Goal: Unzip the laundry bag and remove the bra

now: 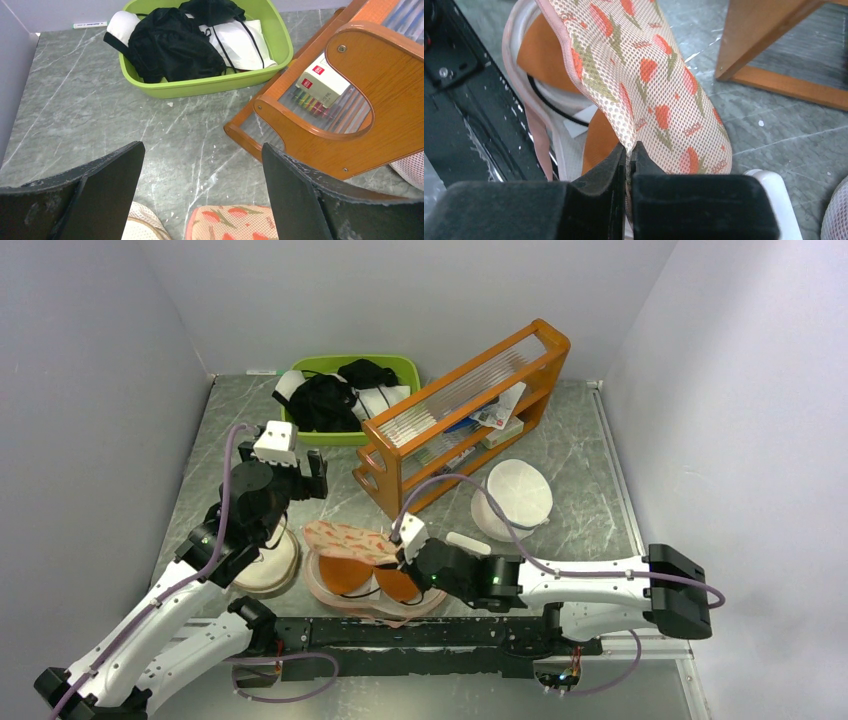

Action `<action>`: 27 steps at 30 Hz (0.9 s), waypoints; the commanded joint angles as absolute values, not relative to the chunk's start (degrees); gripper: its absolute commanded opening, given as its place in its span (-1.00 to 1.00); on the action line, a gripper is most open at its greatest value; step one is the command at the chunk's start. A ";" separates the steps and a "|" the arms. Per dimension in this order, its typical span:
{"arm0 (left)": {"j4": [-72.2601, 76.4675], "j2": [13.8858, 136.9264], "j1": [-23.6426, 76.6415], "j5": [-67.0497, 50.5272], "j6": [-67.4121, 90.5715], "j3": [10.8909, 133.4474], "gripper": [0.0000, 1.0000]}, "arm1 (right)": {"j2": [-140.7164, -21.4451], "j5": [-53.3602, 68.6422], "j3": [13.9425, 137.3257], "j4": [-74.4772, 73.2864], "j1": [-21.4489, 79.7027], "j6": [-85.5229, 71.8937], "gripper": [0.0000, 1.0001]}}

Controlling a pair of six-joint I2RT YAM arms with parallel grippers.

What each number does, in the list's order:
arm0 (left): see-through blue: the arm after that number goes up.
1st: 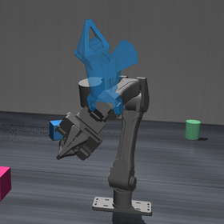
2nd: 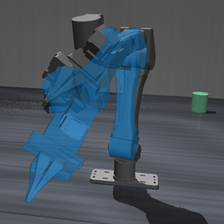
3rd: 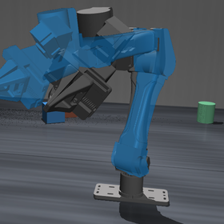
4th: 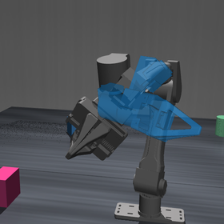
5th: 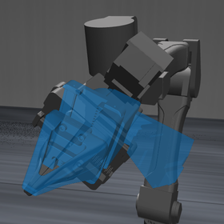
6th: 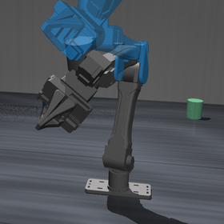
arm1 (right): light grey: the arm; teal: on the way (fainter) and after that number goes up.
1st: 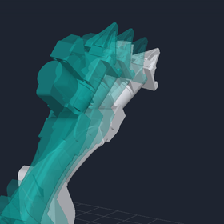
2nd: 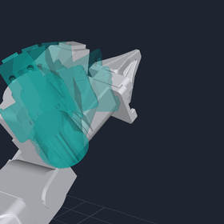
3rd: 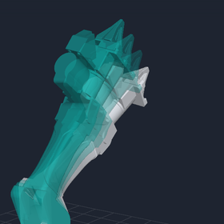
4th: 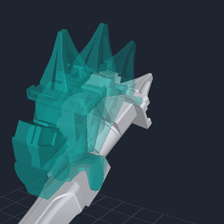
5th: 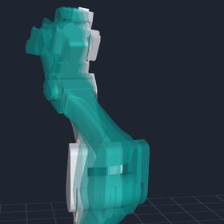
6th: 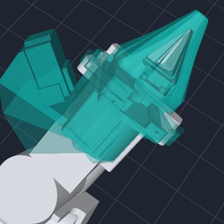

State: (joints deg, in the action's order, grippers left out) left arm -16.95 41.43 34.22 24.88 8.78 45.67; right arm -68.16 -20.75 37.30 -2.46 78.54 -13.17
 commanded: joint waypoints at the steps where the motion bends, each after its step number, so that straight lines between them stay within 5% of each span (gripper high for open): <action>1: -16.01 41.44 33.75 23.14 8.04 46.35 0.97 | -66.16 -19.42 35.65 2.83 74.42 -17.78 -1.00; 17: -16.26 41.06 33.57 22.28 8.09 46.35 0.97 | -77.69 -27.64 38.00 8.87 63.81 -15.29 -0.98; 27: -16.22 40.45 33.56 22.24 8.14 46.17 0.97 | -80.41 -38.93 35.23 14.48 63.72 -14.13 -0.77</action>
